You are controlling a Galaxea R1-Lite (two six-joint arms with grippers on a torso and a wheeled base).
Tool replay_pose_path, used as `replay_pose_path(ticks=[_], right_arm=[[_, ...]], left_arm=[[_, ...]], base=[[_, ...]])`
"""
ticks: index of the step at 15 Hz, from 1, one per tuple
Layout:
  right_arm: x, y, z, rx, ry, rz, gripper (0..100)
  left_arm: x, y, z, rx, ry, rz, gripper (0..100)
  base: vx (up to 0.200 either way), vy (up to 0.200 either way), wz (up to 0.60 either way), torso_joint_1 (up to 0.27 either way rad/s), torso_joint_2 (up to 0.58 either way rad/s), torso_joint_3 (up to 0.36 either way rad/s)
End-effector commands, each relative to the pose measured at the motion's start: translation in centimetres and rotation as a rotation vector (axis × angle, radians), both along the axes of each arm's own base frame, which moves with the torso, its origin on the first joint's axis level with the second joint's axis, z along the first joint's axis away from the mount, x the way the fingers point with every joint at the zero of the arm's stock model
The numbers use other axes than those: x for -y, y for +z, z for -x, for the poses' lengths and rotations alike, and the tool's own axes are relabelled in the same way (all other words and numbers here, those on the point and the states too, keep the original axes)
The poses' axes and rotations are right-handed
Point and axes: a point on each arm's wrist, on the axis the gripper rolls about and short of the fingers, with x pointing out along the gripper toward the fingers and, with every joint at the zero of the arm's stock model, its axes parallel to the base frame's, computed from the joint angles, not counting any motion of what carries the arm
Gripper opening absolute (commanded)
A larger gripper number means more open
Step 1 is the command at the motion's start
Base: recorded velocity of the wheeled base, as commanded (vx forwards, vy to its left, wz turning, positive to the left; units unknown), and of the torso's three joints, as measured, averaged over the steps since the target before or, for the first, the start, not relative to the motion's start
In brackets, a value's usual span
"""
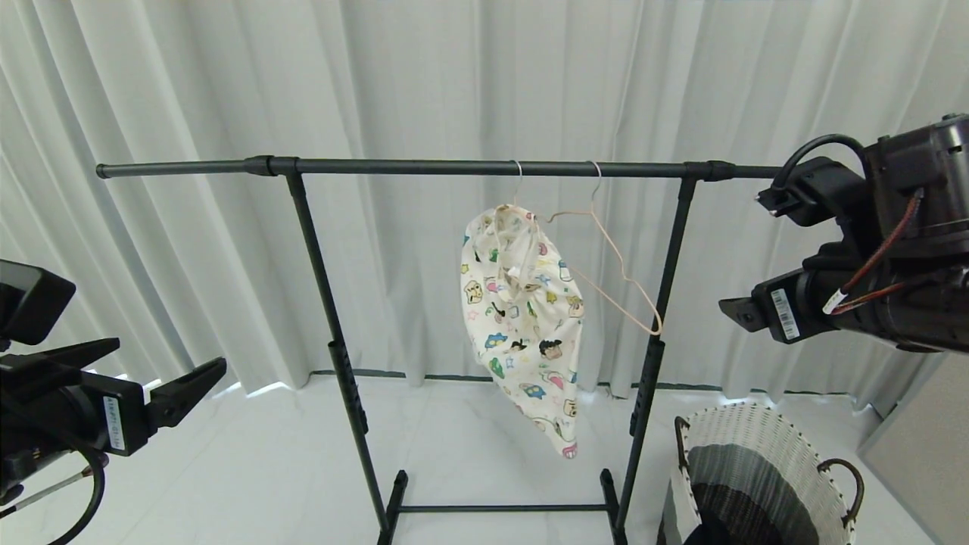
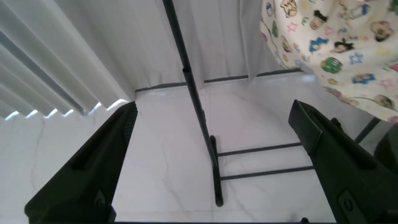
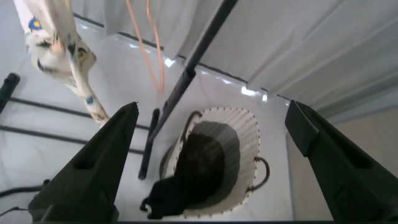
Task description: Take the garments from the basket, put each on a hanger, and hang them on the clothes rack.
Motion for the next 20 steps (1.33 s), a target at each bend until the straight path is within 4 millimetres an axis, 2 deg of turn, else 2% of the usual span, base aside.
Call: replay_pose_path(ticks=[1, 4, 10, 20], right_arm=[[0.1, 0.2, 0.2, 0.008, 0.002, -0.005, 100], [0.2, 0.4, 0.4, 0.011, 0.002, -0.008, 100], [0.4, 0.4, 0.6, 0.013, 0.001, -0.01, 100], [2.8, -1.8, 3.9, -0.029, 0.024, 0.067, 100]], left_arm=[[0.0, 0.1, 0.0, 0.003, -0.001, 0.0, 100], [0.0, 0.1, 0.0, 0.003, -0.001, 0.0, 100], [0.0, 0.0, 0.0, 0.001, 0.0, 0.0, 100], [-0.1, -1.0, 0.7, -0.025, 0.024, -0.019, 100]], base=[[-0.2, 0.0, 0.0, 0.007, 0.0, 0.012], [0.0, 0.0, 0.0, -0.098, 0.2, 0.12], [0.0, 0.0, 0.0, -0.205, 0.49, 0.272], [0.0, 0.0, 0.0, -0.187, 0.48, 0.286]])
